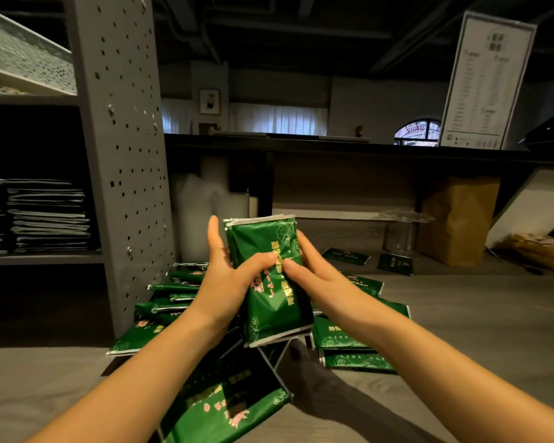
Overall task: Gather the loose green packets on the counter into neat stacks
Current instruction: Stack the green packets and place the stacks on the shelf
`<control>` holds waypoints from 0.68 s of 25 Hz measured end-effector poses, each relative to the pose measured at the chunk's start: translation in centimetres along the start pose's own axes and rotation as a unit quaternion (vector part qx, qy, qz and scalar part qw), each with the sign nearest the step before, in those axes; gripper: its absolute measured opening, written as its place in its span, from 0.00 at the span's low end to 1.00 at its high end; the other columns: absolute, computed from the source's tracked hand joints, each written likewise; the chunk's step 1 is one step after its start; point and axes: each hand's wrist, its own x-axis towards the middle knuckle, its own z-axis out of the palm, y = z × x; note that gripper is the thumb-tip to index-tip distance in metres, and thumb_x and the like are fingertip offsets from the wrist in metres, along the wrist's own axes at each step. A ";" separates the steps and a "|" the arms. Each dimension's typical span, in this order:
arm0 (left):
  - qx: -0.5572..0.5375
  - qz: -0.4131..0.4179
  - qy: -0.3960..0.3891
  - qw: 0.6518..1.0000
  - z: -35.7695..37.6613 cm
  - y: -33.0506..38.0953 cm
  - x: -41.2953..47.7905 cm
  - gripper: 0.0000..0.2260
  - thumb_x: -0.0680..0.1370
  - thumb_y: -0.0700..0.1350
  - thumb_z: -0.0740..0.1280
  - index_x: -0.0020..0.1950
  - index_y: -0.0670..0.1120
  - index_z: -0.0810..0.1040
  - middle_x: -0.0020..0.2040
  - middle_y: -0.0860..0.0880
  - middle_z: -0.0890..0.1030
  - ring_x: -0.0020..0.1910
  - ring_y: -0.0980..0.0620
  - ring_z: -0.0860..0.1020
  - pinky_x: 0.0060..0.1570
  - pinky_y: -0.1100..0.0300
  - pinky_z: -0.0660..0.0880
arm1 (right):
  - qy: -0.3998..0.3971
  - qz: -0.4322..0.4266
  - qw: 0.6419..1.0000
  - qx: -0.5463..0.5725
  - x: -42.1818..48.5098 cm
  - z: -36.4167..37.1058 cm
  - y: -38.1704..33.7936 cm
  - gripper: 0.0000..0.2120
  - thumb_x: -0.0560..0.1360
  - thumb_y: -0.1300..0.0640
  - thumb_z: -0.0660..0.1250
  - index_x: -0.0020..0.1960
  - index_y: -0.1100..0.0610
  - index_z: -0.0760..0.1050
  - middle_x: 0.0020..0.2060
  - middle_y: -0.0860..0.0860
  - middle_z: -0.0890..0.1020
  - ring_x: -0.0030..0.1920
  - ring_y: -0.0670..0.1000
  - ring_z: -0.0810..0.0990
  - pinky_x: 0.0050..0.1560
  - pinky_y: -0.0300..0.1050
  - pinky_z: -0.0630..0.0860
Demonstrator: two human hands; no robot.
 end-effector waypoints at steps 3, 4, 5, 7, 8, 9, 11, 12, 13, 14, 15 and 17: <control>0.010 0.009 -0.082 0.997 0.8 1.2 -1.7 0.52 0.57 0.50 0.75 0.75 0.61 0.50 0.62 0.47 0.76 0.55 0.49 0.81 0.56 0.46 0.77 | 0.004 0.005 1.000 0.029 -2.1 -1.4 -0.2 0.50 0.60 0.42 0.77 0.74 0.39 0.52 0.70 0.46 0.70 0.66 0.50 0.74 0.65 0.53 0.72; 0.024 0.014 -0.103 0.994 0.9 1.5 -2.5 0.53 0.56 0.52 0.75 0.75 0.61 0.49 0.61 0.48 0.77 0.55 0.50 0.81 0.57 0.46 0.76 | -0.007 -0.003 0.999 0.046 -2.9 -1.5 -0.3 0.46 0.60 0.46 0.77 0.72 0.39 0.57 0.65 0.47 0.76 0.62 0.51 0.77 0.61 0.51 0.75; 0.037 0.017 -0.116 0.992 0.9 1.6 -3.3 0.52 0.56 0.53 0.74 0.74 0.61 0.49 0.60 0.50 0.77 0.55 0.52 0.80 0.58 0.46 0.76 | -0.013 -0.009 0.999 0.052 -3.6 -1.3 -0.5 0.43 0.60 0.49 0.76 0.71 0.40 0.60 0.60 0.46 0.79 0.60 0.51 0.79 0.57 0.49 0.77; 0.050 0.013 -0.134 0.990 1.0 1.5 -4.7 0.49 0.58 0.53 0.75 0.73 0.58 0.53 0.59 0.51 0.78 0.55 0.53 0.80 0.56 0.50 0.77 | 0.008 -0.022 0.999 0.032 -5.1 -0.9 -0.4 0.44 0.59 0.50 0.75 0.71 0.38 0.58 0.59 0.45 0.79 0.60 0.49 0.79 0.58 0.48 0.77; 0.054 0.007 -0.144 0.988 1.0 1.4 -5.2 0.45 0.59 0.51 0.76 0.72 0.55 0.56 0.59 0.51 0.78 0.55 0.54 0.80 0.54 0.53 0.78 | 0.021 -0.026 0.999 0.018 -5.7 -0.8 -0.1 0.47 0.59 0.49 0.75 0.72 0.36 0.55 0.61 0.45 0.78 0.61 0.47 0.78 0.59 0.49 0.76; 0.060 0.000 -0.155 0.986 1.0 1.4 -5.8 0.41 0.62 0.48 0.77 0.70 0.52 0.59 0.58 0.51 0.79 0.55 0.55 0.80 0.50 0.58 0.79 | 0.036 -0.028 0.999 0.008 -6.3 -0.6 0.0 0.50 0.58 0.49 0.75 0.73 0.35 0.51 0.64 0.43 0.75 0.61 0.45 0.77 0.60 0.48 0.76; 0.074 -0.008 -0.167 0.983 1.2 1.5 -6.8 0.32 0.67 0.44 0.76 0.66 0.53 0.65 0.57 0.53 0.80 0.53 0.60 0.80 0.45 0.68 0.77 | 0.063 -0.028 0.998 -0.008 -7.5 -0.1 0.0 0.55 0.58 0.48 0.76 0.73 0.33 0.45 0.66 0.41 0.71 0.61 0.39 0.76 0.56 0.40 0.77; 0.077 -0.009 -0.168 0.983 1.4 1.5 -7.3 0.27 0.68 0.43 0.73 0.64 0.54 0.67 0.55 0.55 0.81 0.52 0.62 0.80 0.43 0.70 0.76 | 0.074 -0.031 0.997 -0.014 -8.0 -0.1 0.1 0.56 0.58 0.50 0.76 0.74 0.34 0.43 0.66 0.40 0.70 0.60 0.36 0.75 0.52 0.34 0.77; 0.075 -0.012 -0.165 0.983 1.5 1.3 -7.6 0.24 0.70 0.42 0.71 0.63 0.54 0.69 0.52 0.57 0.82 0.50 0.63 0.80 0.42 0.71 0.75 | 0.083 -0.034 0.996 -0.018 -8.5 0.0 0.2 0.57 0.60 0.53 0.77 0.74 0.36 0.41 0.66 0.39 0.70 0.58 0.33 0.75 0.48 0.30 0.76; 0.069 -0.019 -0.159 0.985 1.6 1.0 -8.0 0.21 0.71 0.40 0.70 0.61 0.53 0.70 0.49 0.58 0.83 0.49 0.64 0.80 0.41 0.71 0.76 | 0.089 -0.034 0.995 -0.018 -8.9 0.2 0.4 0.57 0.62 0.57 0.76 0.75 0.37 0.40 0.65 0.38 0.69 0.56 0.30 0.74 0.46 0.27 0.74; 0.059 -0.030 -0.151 0.986 1.7 0.6 -8.3 0.20 0.71 0.39 0.70 0.60 0.53 0.71 0.47 0.59 0.84 0.48 0.63 0.81 0.42 0.70 0.76 | 0.094 -0.036 0.995 -0.017 -9.3 0.4 0.5 0.56 0.65 0.61 0.76 0.75 0.38 0.39 0.65 0.38 0.68 0.55 0.29 0.74 0.44 0.26 0.74; 0.018 -0.057 -0.129 0.990 2.0 -0.2 -8.9 0.24 0.68 0.41 0.71 0.63 0.51 0.71 0.47 0.57 0.84 0.47 0.59 0.82 0.44 0.64 0.79 | 0.105 -0.038 0.994 -0.017 -9.9 0.8 1.1 0.55 0.68 0.67 0.73 0.75 0.37 0.39 0.66 0.39 0.68 0.57 0.31 0.74 0.46 0.27 0.74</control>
